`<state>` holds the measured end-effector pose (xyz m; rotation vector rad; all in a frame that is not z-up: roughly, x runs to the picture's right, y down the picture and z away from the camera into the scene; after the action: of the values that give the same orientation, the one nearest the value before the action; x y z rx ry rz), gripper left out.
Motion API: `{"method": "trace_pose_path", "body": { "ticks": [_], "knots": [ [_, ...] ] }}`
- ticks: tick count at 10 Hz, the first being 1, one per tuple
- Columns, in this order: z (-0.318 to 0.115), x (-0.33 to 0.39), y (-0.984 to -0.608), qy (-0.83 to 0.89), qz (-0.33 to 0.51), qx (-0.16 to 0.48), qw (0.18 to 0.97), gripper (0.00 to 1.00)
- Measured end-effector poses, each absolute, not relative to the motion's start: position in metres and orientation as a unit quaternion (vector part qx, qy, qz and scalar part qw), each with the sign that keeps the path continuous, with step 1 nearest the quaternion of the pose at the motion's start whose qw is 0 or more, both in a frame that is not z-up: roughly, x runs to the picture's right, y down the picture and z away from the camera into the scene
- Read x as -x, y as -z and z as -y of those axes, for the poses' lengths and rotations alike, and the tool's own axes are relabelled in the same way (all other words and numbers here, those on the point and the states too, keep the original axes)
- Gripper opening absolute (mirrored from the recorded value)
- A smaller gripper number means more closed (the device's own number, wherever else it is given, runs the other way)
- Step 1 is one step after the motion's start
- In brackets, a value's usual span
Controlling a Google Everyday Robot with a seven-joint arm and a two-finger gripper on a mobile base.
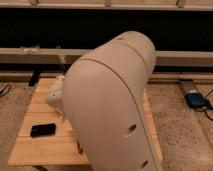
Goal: Push the eraser across the table
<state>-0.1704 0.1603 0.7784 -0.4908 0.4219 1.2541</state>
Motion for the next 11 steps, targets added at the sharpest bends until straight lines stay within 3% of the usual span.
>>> {"method": "trace_pose_path", "body": {
  "ticks": [8,11],
  "knots": [
    [-0.164,0.169,-0.784,-0.576,-0.195,0.23,0.759,0.8],
    [-0.183,0.183,-0.796,-0.578,-0.186,0.224,0.763,0.8]
  ]
}}
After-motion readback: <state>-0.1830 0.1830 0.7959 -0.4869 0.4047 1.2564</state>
